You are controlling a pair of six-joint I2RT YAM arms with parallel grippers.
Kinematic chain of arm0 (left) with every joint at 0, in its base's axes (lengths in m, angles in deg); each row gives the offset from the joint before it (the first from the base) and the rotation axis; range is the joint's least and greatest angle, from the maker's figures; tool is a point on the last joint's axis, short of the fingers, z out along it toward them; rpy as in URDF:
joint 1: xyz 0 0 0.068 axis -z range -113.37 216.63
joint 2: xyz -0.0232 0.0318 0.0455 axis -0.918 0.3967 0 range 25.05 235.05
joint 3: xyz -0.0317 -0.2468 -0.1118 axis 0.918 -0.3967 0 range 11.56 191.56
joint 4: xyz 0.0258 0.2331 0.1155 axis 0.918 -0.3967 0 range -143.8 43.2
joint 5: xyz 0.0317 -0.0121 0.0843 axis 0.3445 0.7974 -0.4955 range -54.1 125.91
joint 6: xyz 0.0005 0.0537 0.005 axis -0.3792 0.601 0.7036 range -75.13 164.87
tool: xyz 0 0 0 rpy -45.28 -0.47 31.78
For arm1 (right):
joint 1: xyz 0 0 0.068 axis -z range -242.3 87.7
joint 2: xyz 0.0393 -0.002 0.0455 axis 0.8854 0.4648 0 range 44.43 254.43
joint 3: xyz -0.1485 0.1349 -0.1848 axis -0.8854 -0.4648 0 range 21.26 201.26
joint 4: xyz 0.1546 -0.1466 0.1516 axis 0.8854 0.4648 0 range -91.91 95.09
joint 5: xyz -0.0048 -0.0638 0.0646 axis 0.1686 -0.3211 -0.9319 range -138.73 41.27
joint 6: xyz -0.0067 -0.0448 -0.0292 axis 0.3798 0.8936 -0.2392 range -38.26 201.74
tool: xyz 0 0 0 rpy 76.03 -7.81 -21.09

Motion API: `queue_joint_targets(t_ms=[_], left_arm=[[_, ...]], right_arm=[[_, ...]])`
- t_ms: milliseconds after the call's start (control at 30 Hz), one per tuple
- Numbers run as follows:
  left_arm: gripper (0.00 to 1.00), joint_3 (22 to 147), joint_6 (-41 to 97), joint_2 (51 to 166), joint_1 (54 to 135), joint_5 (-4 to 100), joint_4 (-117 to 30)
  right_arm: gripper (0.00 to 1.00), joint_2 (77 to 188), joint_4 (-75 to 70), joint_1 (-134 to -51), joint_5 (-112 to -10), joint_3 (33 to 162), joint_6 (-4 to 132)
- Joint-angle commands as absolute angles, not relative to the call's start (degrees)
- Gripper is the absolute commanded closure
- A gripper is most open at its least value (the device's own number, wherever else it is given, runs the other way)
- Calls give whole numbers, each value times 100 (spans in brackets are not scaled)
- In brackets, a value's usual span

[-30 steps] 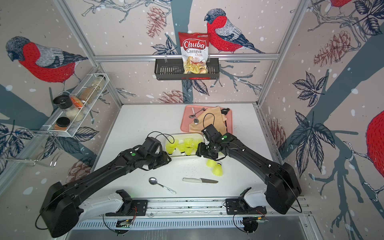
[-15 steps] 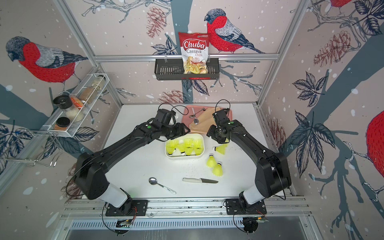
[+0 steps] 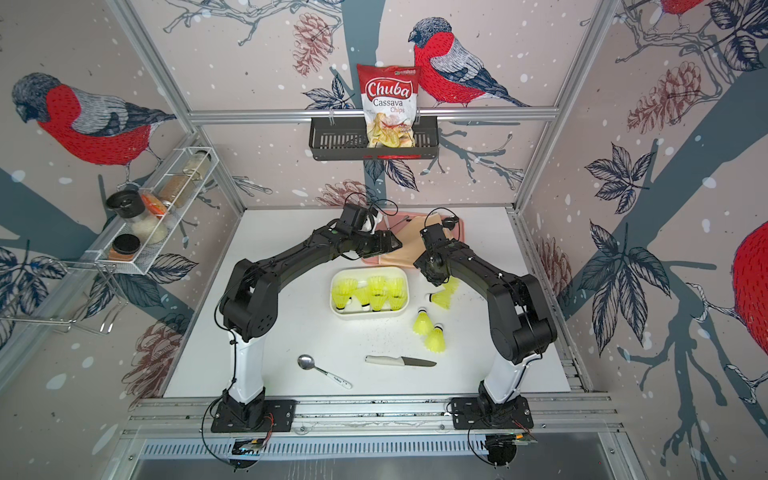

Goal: Put the shuttlecocks into the storage box
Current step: Pick up the shuttlecock at the center of the board.

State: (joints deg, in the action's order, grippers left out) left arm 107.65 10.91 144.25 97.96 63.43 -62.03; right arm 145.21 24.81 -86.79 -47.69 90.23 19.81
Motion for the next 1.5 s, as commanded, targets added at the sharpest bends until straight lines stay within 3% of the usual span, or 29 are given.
queue_joint_targets(t_ms=[0,167,300,867,1100,1467], left_arm=[[15,10889,1267,14584,9684,6679,-5847],[14,10925,1305,14754,9638,6910,-5695],[15,10876,1384,14843,9637,7084,-5645],[17,11259,1932,15222,9641,7375,-6219],[22,11418,2217,15310,9641,7546,-6367],[24,11474,2504,15277,9674,7557,-6594]], right_arm=[[40,14666,2174,-8700,-4609,8986,1592],[42,14914,2090,-8724,-4575,9021,1398],[50,15106,2032,-8729,-4538,9107,1320],[58,15726,2259,-8740,-4213,9408,1246],[67,15706,2331,-8786,-4179,9408,1256],[72,15315,2417,-8846,-4144,9316,1232]])
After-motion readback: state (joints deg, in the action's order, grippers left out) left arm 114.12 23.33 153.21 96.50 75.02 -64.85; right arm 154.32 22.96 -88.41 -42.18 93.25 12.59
